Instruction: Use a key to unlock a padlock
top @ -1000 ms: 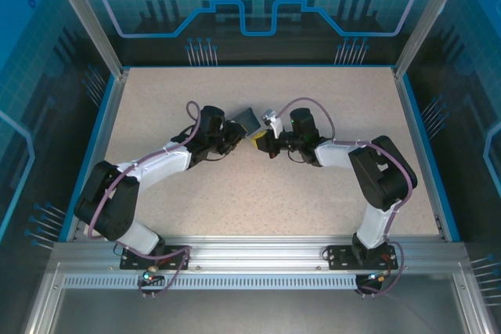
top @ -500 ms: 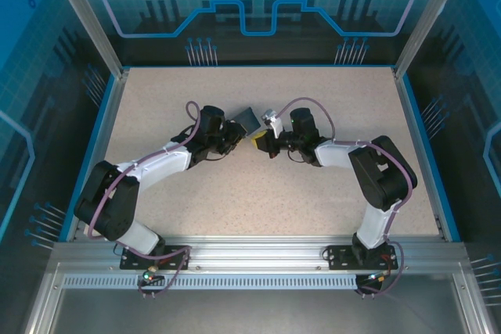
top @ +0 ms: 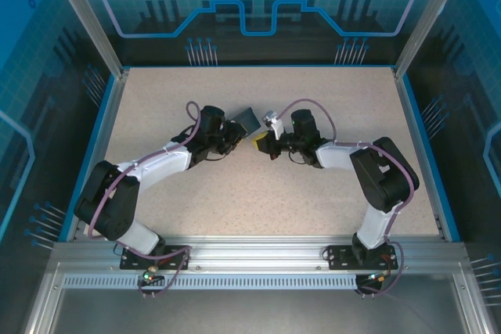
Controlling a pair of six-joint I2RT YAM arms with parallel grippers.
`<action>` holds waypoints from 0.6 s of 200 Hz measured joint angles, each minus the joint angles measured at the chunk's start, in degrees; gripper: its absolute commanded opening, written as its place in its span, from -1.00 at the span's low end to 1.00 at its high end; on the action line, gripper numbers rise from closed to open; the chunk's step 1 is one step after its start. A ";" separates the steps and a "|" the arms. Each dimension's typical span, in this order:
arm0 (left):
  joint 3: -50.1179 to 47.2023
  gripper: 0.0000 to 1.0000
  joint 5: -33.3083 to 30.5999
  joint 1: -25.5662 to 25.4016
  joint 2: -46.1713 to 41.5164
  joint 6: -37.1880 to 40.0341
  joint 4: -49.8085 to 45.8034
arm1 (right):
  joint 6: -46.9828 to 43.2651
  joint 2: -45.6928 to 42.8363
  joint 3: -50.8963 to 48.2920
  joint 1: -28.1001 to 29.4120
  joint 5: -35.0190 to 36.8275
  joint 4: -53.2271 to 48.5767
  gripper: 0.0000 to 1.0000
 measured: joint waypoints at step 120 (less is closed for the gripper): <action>-0.33 -0.77 0.46 0.11 0.42 -0.20 1.66 | 0.68 0.00 0.37 0.00 0.09 1.36 -1.00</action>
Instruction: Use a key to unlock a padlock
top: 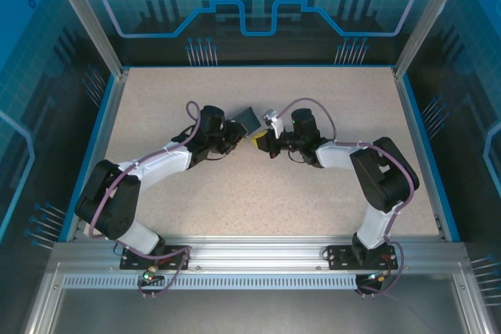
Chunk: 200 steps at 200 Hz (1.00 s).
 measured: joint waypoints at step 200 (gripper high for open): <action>-0.48 -0.77 -0.13 0.76 0.33 -0.02 0.87 | 1.03 1.60 2.08 0.85 1.90 -0.39 -1.00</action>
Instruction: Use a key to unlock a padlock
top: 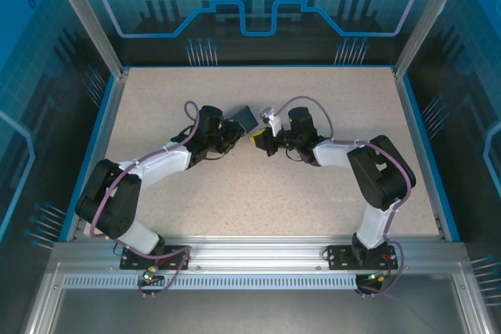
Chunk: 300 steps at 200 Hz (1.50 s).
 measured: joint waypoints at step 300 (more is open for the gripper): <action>-0.57 -0.79 1.05 0.09 0.13 2.21 -0.02 | 2.69 0.55 3.32 -0.63 -3.39 -8.44 -1.00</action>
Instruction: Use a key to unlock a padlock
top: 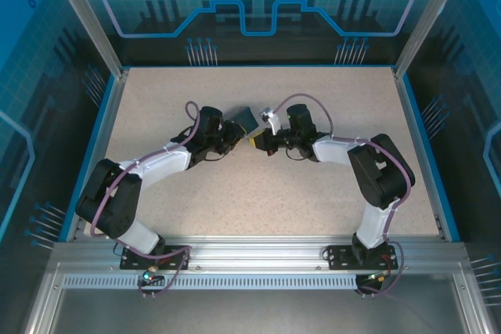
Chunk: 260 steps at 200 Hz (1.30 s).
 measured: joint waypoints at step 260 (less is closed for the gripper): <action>-0.52 -0.79 0.92 0.00 0.02 1.03 0.11 | 4.26 -0.42 0.33 1.31 1.49 -2.43 -1.00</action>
